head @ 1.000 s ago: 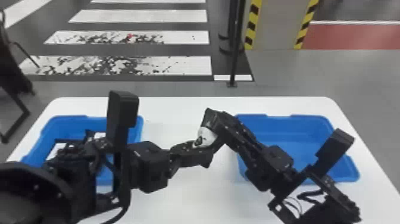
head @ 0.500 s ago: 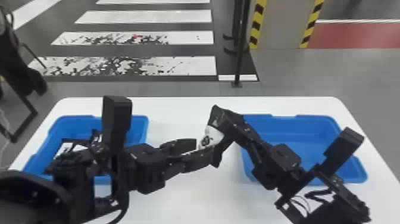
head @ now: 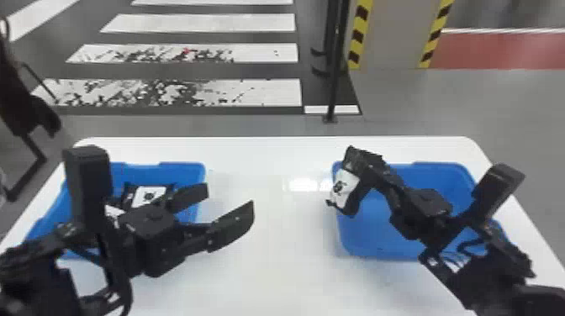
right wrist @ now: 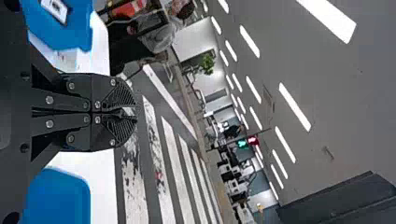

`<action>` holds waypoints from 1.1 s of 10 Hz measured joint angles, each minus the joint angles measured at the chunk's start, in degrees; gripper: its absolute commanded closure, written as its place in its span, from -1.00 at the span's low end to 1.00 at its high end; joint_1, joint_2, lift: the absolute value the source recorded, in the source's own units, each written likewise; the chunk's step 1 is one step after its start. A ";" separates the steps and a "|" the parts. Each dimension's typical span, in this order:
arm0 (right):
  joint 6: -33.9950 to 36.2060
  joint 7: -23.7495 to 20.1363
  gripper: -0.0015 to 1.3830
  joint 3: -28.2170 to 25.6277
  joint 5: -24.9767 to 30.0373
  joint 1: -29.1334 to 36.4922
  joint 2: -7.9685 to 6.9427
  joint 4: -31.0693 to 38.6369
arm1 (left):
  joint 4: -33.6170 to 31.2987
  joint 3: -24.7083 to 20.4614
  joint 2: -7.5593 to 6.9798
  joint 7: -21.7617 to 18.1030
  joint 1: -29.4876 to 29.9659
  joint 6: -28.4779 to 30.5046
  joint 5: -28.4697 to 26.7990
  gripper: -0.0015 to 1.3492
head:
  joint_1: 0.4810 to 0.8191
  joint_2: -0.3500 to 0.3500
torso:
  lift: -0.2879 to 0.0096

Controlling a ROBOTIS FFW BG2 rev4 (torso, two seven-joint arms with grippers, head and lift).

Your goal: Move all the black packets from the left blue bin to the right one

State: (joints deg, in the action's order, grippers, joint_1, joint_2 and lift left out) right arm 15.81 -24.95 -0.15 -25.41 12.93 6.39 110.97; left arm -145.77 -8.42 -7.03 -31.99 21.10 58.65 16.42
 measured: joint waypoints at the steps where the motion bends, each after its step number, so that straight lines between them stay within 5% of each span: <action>1: -0.26 0.00 0.84 -2.10 2.30 -1.75 0.02 -2.95 | -0.81 -2.09 0.51 0.00 1.50 -1.98 -0.18 -0.82 | 0.27 -0.03 | -0.10; 4: -1.01 0.09 0.72 -7.20 7.33 -5.95 0.00 -11.42 | -1.39 -6.34 0.68 -0.08 3.82 -7.07 0.41 -0.82 | 0.27 -0.13 | -0.10; 6: -1.06 0.20 -0.35 -9.36 9.60 -7.77 0.02 -15.04 | -1.39 -7.95 0.93 -0.07 4.00 -8.71 0.27 -0.82 | 0.27 -0.19 | -0.10; 8: -3.12 2.43 -0.88 -10.22 10.00 -4.79 -0.35 -12.04 | -1.39 -8.94 0.67 -0.09 3.78 -8.49 -0.23 -0.80 | 0.27 -0.20 | -0.10; 11: -9.05 8.76 -0.83 -10.36 13.46 9.49 -2.27 4.51 | -1.33 -10.58 0.63 -0.09 3.13 -8.22 -2.80 -0.77 | 0.27 -0.16 | -0.10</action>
State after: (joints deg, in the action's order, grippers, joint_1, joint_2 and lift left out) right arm 6.76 -16.19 -10.51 -11.95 22.42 4.12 115.48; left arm -147.10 -19.00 -6.40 -32.08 24.23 50.43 13.61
